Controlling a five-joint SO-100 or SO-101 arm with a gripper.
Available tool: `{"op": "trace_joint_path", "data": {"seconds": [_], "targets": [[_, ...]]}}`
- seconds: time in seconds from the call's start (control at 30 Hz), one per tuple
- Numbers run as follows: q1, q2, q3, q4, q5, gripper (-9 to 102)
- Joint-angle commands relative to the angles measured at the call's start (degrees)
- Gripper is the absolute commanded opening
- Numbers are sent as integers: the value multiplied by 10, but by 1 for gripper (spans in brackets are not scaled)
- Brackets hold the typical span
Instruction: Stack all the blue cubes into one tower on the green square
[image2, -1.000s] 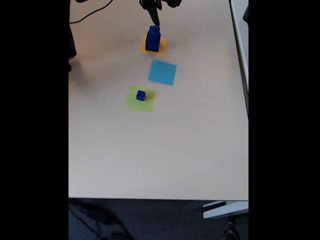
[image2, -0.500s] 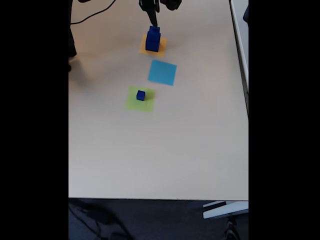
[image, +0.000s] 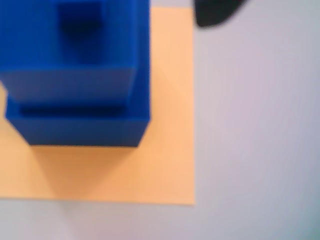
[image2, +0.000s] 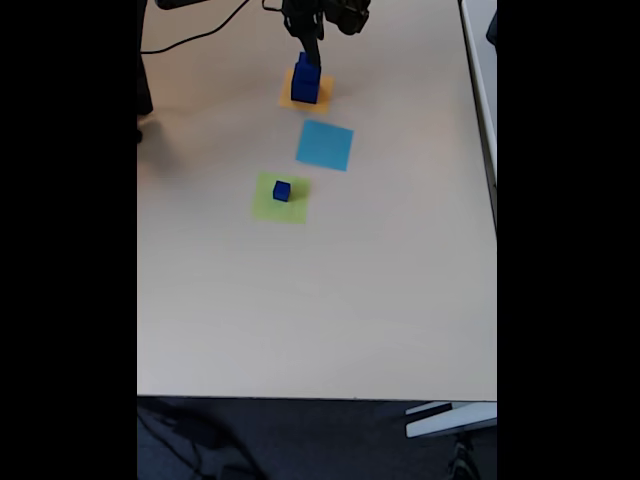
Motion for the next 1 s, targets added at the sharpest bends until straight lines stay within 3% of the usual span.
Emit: {"op": "trace_joint_path", "data": {"seconds": [0.0, 0.97], "targets": [[-6, 8, 3, -11, -1, 26], [-9, 25, 28, -9, -33, 20]]}}
